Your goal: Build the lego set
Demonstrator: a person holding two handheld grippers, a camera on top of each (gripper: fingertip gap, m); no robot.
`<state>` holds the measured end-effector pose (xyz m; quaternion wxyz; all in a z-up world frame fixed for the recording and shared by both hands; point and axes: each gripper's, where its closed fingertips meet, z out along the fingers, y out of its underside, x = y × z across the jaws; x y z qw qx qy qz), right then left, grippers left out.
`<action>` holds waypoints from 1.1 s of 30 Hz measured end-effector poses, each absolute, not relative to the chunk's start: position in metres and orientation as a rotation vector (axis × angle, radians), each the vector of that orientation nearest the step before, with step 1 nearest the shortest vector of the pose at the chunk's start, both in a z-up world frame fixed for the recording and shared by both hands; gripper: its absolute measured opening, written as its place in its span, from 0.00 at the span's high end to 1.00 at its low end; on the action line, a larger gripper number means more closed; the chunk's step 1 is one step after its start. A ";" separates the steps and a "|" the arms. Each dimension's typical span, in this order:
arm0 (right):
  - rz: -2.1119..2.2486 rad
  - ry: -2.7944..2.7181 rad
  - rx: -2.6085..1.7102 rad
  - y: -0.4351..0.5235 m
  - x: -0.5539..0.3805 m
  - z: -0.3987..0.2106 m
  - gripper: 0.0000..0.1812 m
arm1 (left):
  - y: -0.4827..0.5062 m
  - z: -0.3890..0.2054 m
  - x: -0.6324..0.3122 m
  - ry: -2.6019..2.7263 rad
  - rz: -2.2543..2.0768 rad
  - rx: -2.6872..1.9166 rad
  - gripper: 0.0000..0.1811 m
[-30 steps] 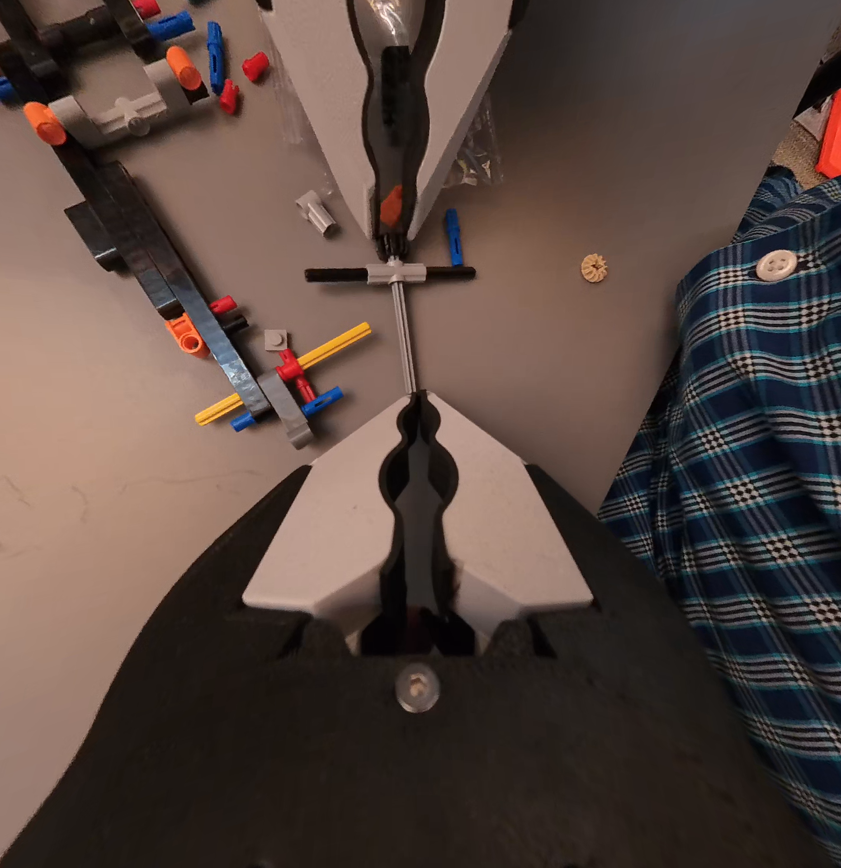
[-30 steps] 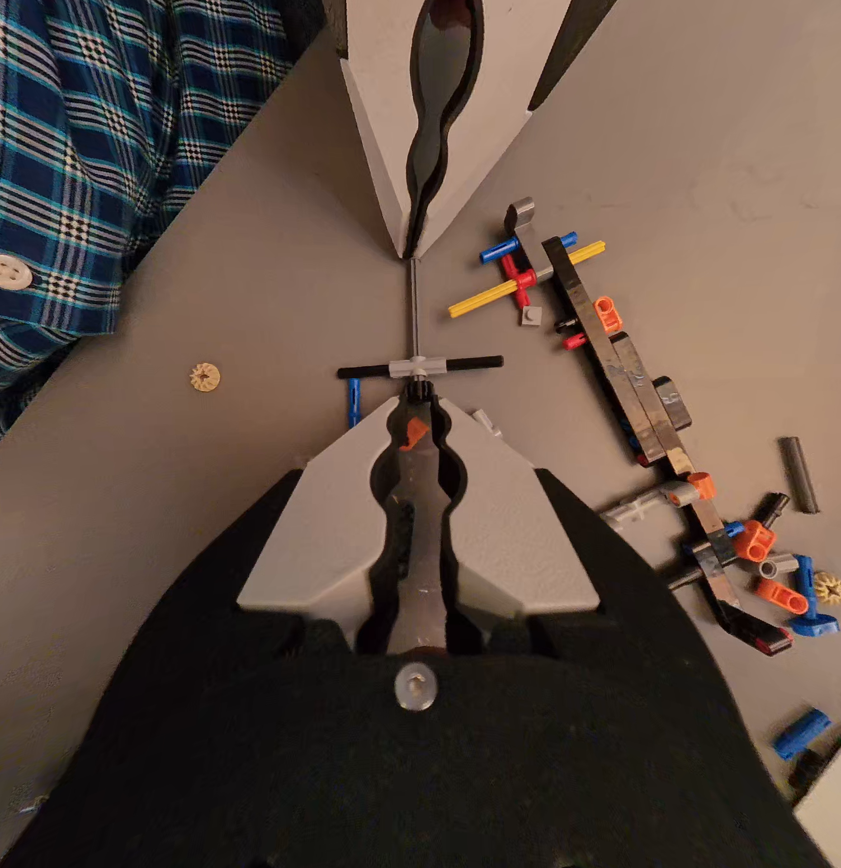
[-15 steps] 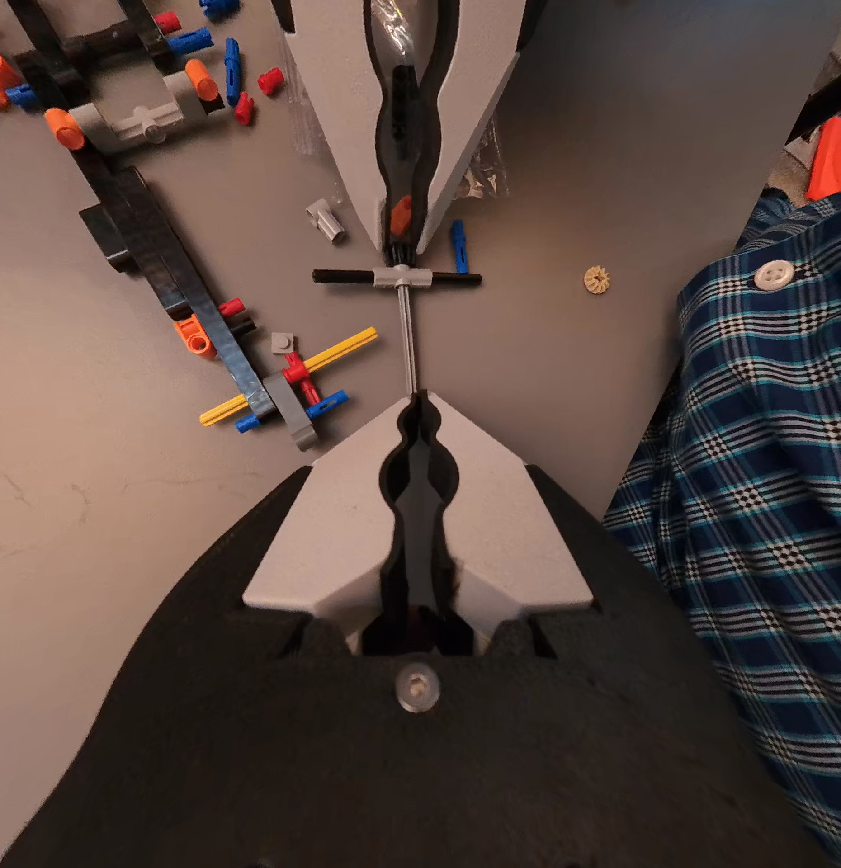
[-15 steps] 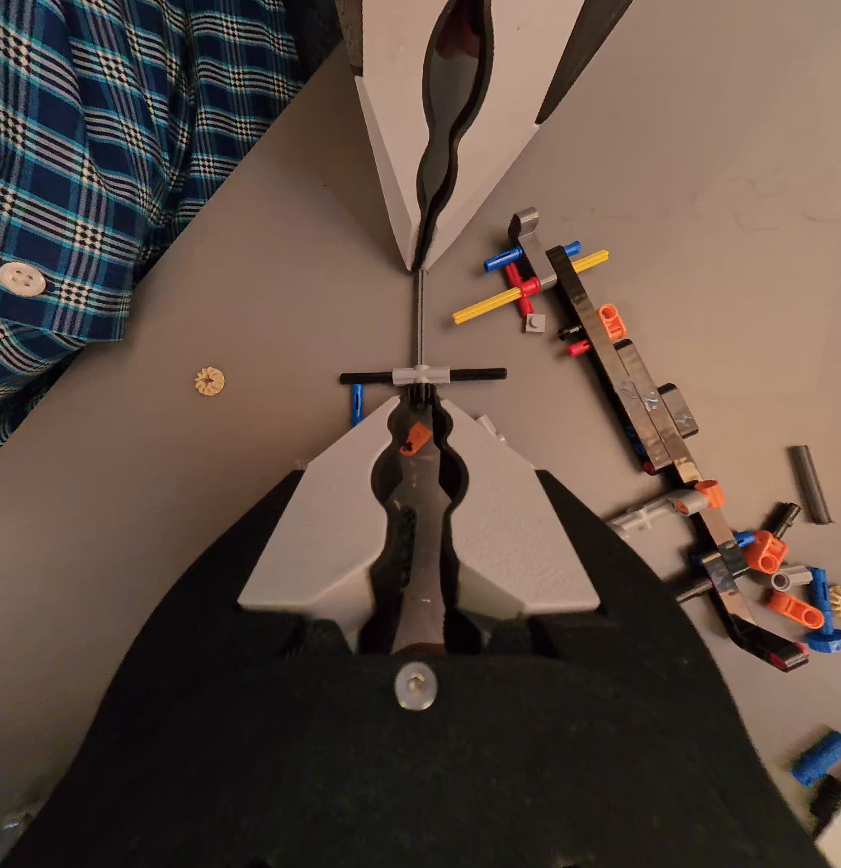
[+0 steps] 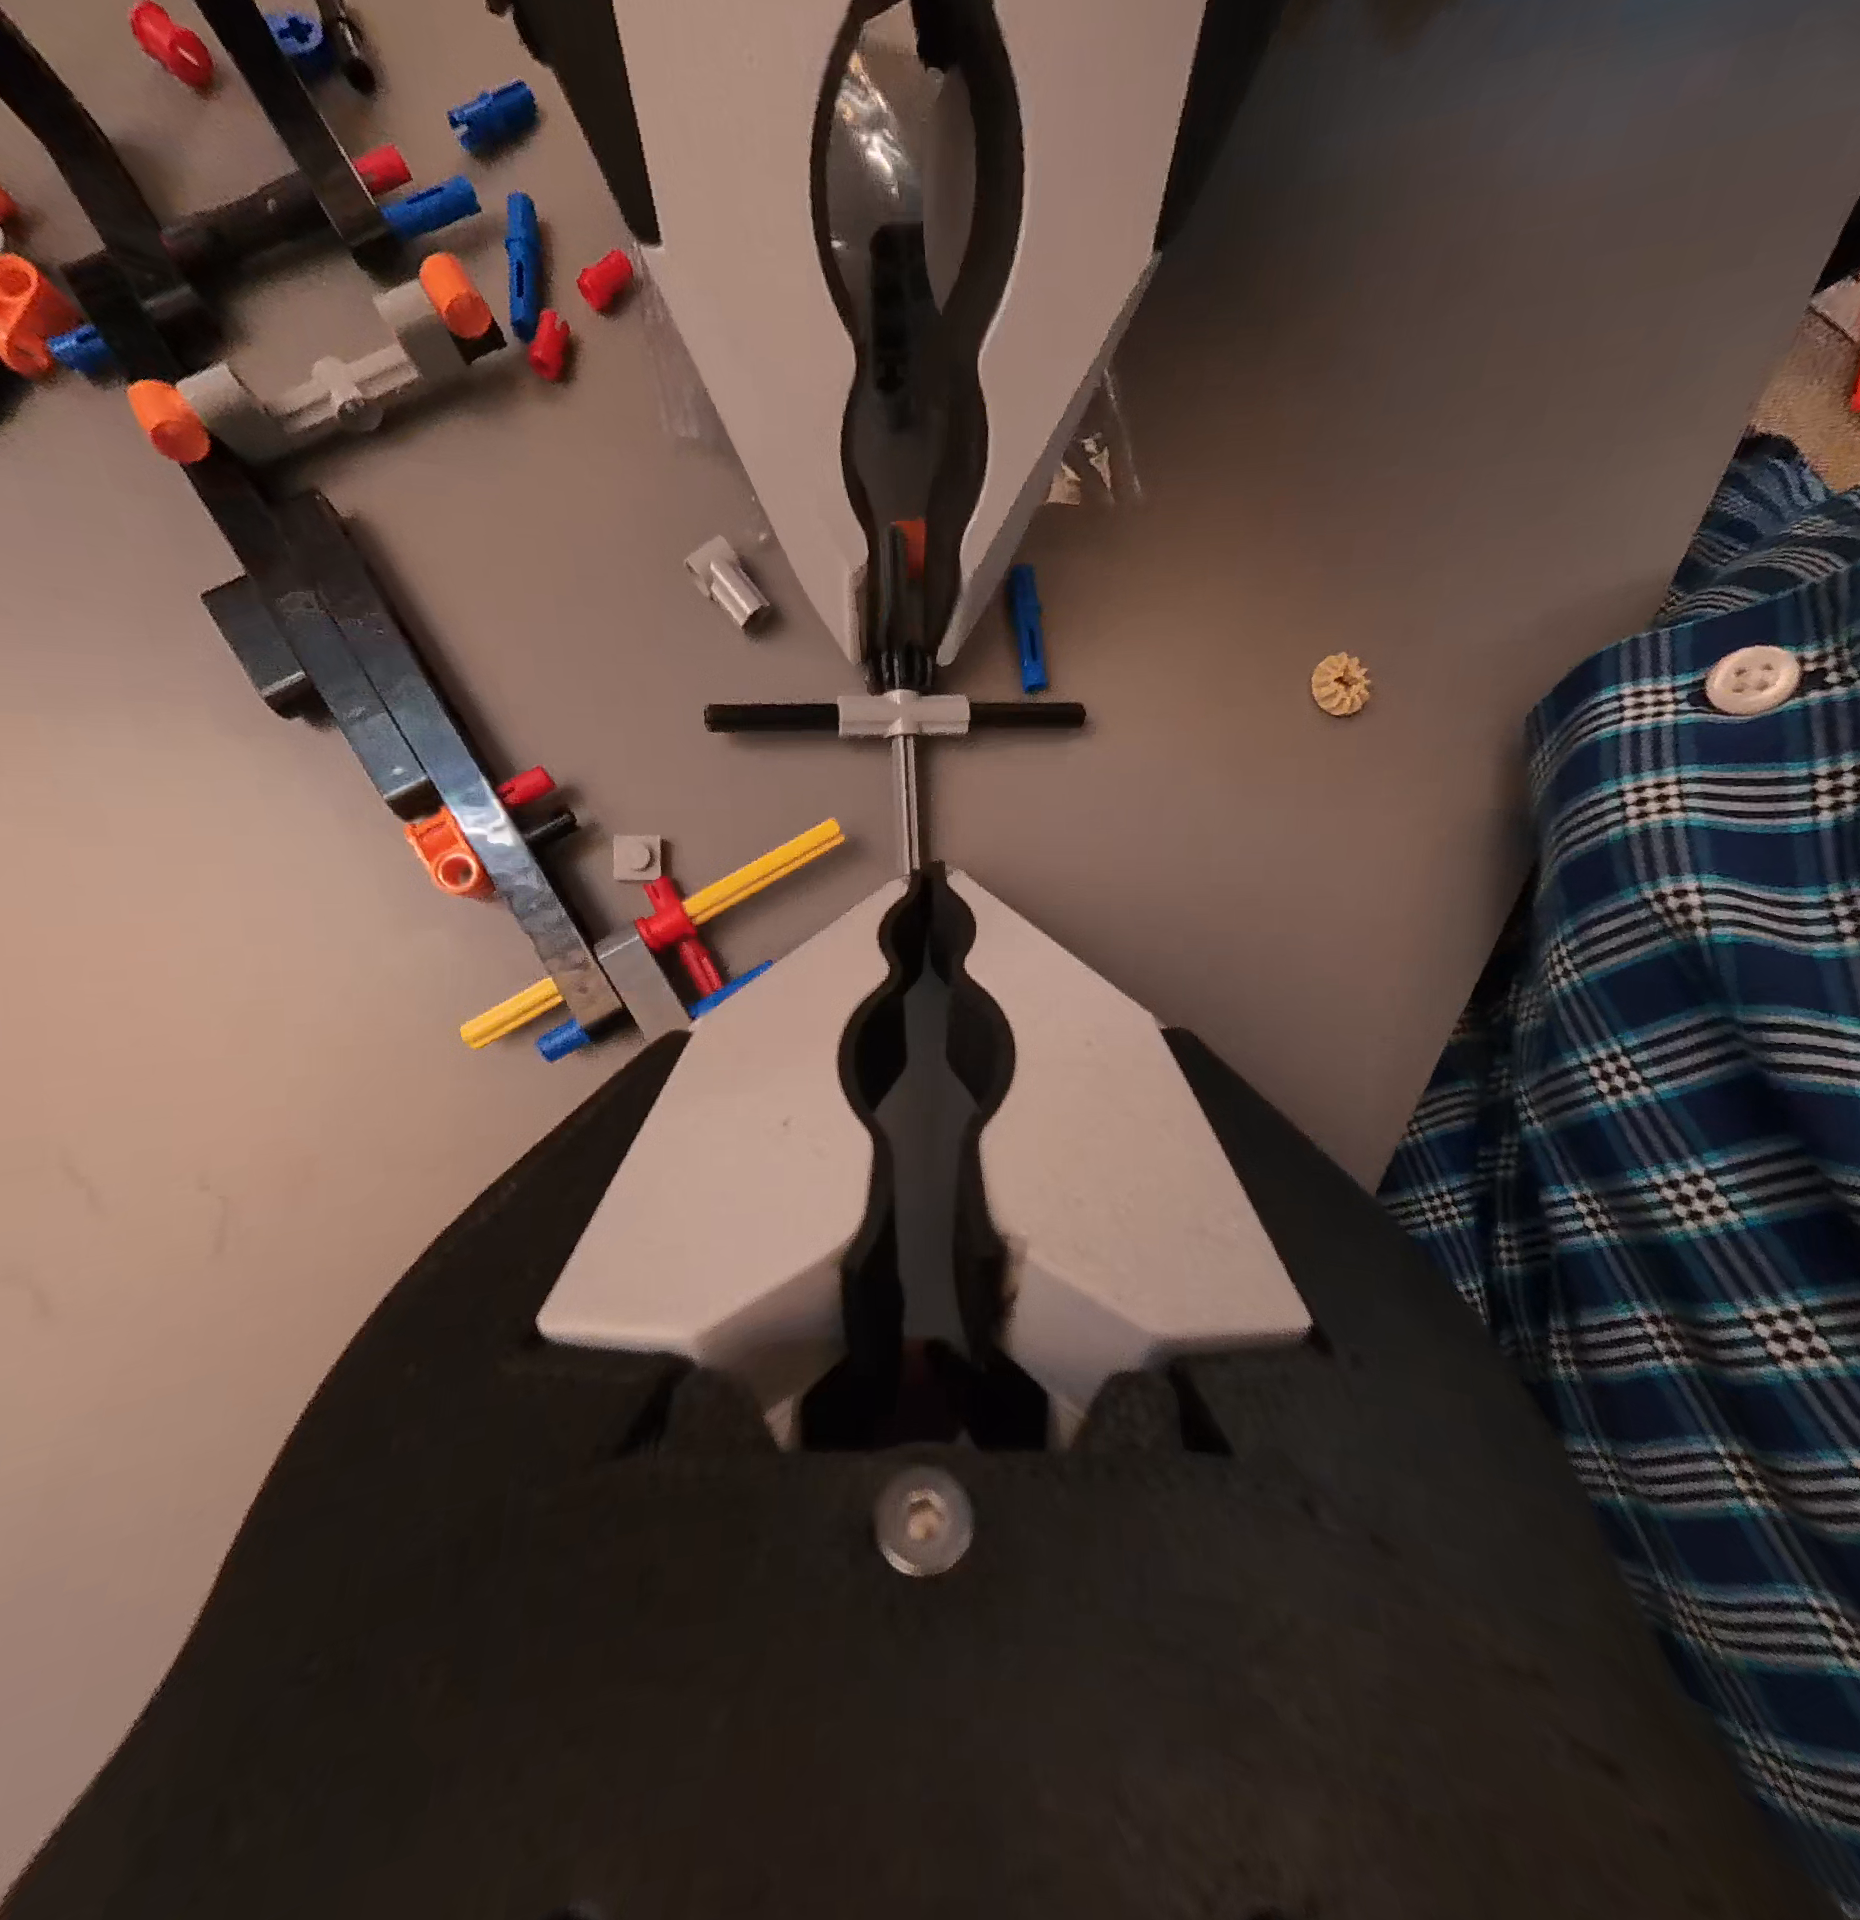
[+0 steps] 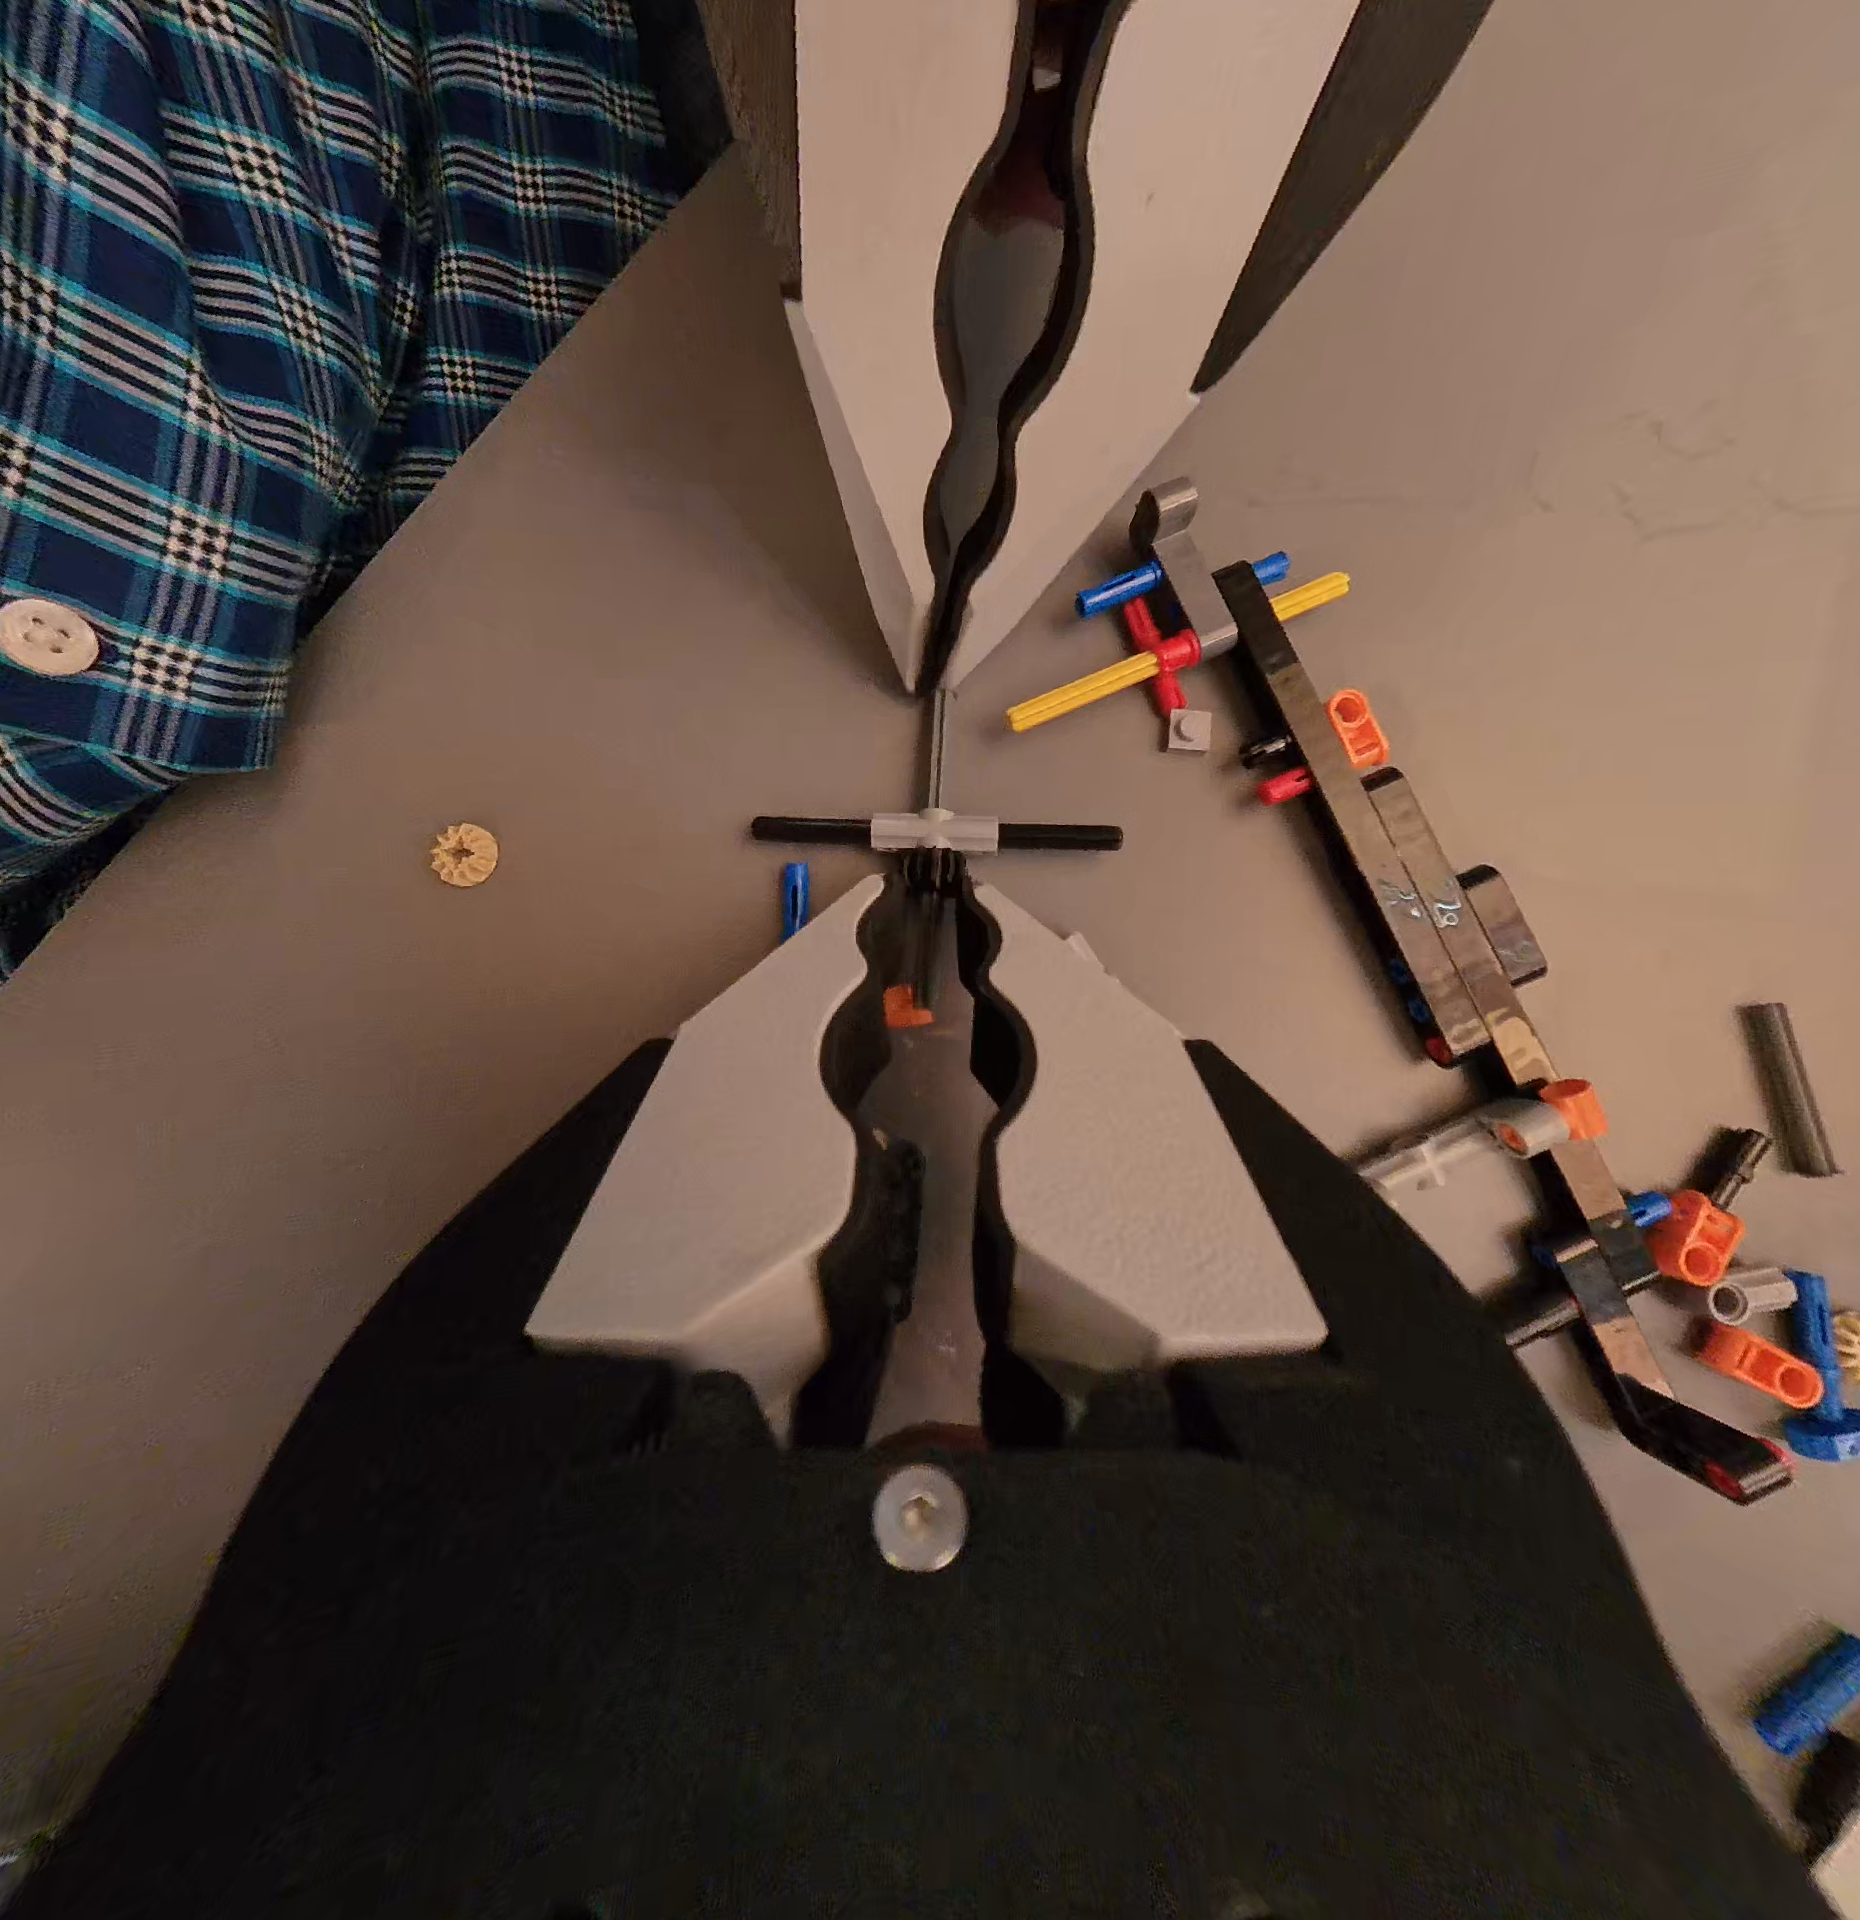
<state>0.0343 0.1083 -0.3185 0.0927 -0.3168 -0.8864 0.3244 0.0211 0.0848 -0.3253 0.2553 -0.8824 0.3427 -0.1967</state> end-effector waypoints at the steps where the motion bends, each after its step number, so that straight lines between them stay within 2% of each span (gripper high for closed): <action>1: 0.965 -2.630 -0.941 0.108 0.034 -0.319 0.96 | 0.086 -0.325 0.022 0.930 -0.533 -2.395 1.00; 33: 0.917 -2.557 -1.017 0.112 0.031 -0.321 0.96 | 0.104 -0.325 0.037 0.920 -0.482 -2.362 1.00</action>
